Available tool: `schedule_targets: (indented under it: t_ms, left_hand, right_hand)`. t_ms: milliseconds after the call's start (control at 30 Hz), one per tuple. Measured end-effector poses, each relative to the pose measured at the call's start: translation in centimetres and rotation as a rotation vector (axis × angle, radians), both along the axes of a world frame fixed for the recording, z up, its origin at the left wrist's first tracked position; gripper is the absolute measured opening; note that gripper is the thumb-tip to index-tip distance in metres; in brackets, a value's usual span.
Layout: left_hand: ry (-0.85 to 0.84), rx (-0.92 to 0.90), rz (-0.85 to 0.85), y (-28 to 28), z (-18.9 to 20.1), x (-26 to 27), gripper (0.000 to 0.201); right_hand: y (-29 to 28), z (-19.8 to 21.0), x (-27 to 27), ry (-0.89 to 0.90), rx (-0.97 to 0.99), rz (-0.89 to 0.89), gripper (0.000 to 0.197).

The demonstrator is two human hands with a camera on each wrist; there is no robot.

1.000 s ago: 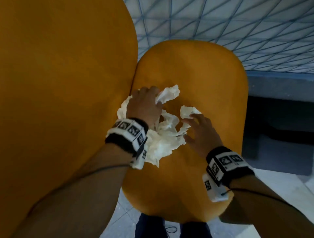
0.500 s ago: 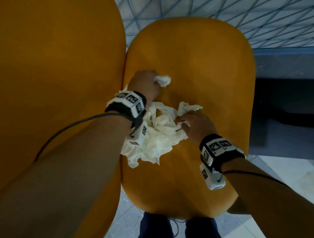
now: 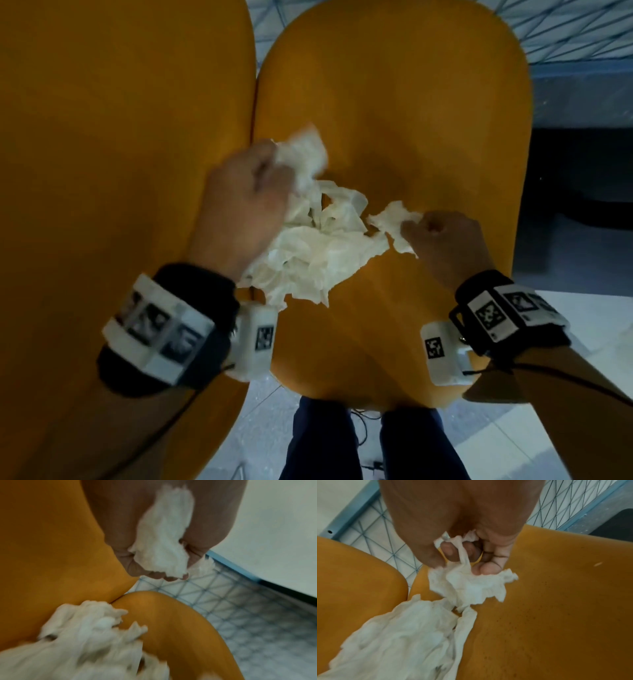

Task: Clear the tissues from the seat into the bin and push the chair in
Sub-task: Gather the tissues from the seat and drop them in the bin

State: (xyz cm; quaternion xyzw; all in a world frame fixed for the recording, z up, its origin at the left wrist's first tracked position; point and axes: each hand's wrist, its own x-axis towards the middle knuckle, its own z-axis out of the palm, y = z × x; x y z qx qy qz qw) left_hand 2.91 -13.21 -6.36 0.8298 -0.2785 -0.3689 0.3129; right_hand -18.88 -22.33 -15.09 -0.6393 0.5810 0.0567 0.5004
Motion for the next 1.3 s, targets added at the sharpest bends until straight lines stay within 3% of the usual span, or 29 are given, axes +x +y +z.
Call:
schedule_targets:
  t_ms: [33, 100, 167, 200, 333, 433, 600, 733, 800, 867, 967, 1033, 1100, 1200, 1300]
  left_hand:
    - [-0.08, 0.08, -0.144, 1.2, -0.1, -1.7, 0.006]
    - [-0.231, 0.258, -0.394, 3.3, -1.0, -4.4, 0.032]
    - [-0.285, 0.417, -0.518, 5.0, -3.2, -6.4, 0.059]
    - [-0.307, 0.459, -0.541, 5.6, -4.4, -7.1, 0.061]
    - [-0.415, 0.384, -0.446, 6.5, -7.0, -7.4, 0.03]
    - [-0.364, 0.22, -0.26, 6.5, -6.3, -6.7, 0.026]
    - [-0.287, 0.018, 0.021, 7.1, -2.5, -4.5, 0.026]
    - [-0.271, -0.029, 0.17, 8.7, -0.4, -3.0, 0.03]
    - [-0.245, -0.019, 0.151, 9.3, -0.2, -2.9, 0.024]
    - [-0.256, 0.041, -0.015, 9.4, -0.7, -3.5, 0.02]
    - [-0.282, 0.194, -0.292, 8.9, -2.9, -5.1, 0.02]
    - [-0.353, 0.328, -0.412, 8.5, -5.2, -5.7, 0.045]
    - [-0.393, 0.454, -0.466, 8.1, -6.9, -5.8, 0.059]
    - [-0.432, 0.527, -0.446, 7.6, -8.3, -4.9, 0.04]
    - [-0.42, 0.411, -0.32, 7.9, -7.2, -4.4, 0.034]
  right_hand:
    - [0.5, 0.1, 0.0, -0.01, 0.008, 0.041, 0.036]
    - [1.4, -0.2, 0.3, -0.041, 0.012, 0.135, 0.033]
    - [2.1, -0.4, 0.8, -0.058, 0.052, 0.206, 0.019]
    - [2.4, -0.4, 1.1, -0.056, 0.076, 0.233, 0.017]
    - [3.2, -1.2, 1.9, -0.023, 0.104, 0.331, 0.046]
    - [4.2, -2.5, 2.2, 0.029, 0.06, 0.446, 0.056]
    - [5.7, -4.3, 2.4, 0.215, -0.041, 0.606, 0.053]
    - [5.8, -4.4, 2.4, 0.175, -0.014, 0.535, 0.049]
    - [5.7, -3.7, 2.3, 0.099, 0.003, 0.387, 0.046]
    - [5.8, -3.0, 2.2, 0.047, -0.029, 0.272, 0.037]
    - [5.7, -2.5, 2.0, 0.018, -0.066, 0.182, 0.008]
    - [5.6, -2.2, 2.1, 0.001, -0.053, 0.12, 0.009]
    - [5.4, -1.9, 2.5, -0.034, -0.024, 0.095, 0.026]
    - [5.7, -1.5, 3.5, -0.106, -0.061, 0.182, 0.044]
    - [5.9, -1.9, 4.9, -0.056, -0.129, 0.301, 0.045]
